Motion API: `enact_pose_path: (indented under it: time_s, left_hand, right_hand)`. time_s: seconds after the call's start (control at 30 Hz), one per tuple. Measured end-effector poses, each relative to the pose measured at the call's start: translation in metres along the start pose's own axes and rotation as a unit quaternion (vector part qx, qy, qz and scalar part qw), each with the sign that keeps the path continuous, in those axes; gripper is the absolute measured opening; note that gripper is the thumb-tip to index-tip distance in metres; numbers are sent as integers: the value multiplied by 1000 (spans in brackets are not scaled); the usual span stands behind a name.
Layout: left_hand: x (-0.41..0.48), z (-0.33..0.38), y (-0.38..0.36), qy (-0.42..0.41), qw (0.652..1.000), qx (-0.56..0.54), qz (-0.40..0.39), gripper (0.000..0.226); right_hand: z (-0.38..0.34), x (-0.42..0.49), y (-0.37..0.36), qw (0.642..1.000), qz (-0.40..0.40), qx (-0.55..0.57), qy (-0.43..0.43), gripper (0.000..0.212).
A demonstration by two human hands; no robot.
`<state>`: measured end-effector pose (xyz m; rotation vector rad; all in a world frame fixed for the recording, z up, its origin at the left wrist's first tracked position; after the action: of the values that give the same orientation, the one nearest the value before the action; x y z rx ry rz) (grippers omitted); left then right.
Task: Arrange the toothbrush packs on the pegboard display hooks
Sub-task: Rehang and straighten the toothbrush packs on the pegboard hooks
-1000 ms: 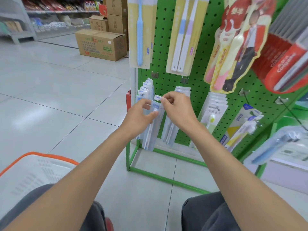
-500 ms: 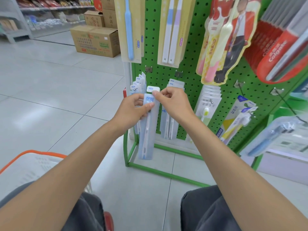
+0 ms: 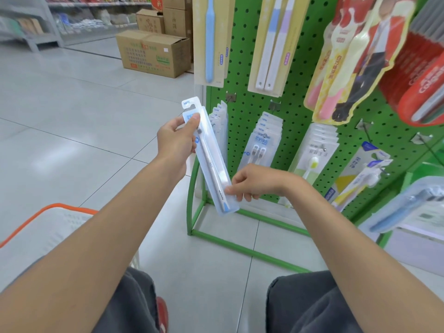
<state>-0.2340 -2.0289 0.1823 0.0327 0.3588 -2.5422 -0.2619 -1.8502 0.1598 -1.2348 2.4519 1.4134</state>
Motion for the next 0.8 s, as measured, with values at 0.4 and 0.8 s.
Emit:
enact_pose_path:
  time_s: [0.4, 0.8]
  left_hand:
    - [-6, 3, -3, -90, 978, 188, -6, 26]
    - [-3, 9, 9, -119, 973, 198, 3, 35]
  right_hand:
    - [-10, 8, -27, 992, 8, -123, 6, 32]
    - [-14, 12, -34, 968, 167, -153, 109, 35]
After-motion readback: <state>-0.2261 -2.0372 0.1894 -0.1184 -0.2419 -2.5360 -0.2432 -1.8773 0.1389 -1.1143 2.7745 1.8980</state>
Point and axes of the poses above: each hand's wrist, its own x-axis towards the middle knuckle, its own y-axis out of the back of the hand, z = x × y, the point moved 1 cm from there along x, towards the middle knuckle, and after that the axes turned 1 degree about y, right-handed, at the moved point
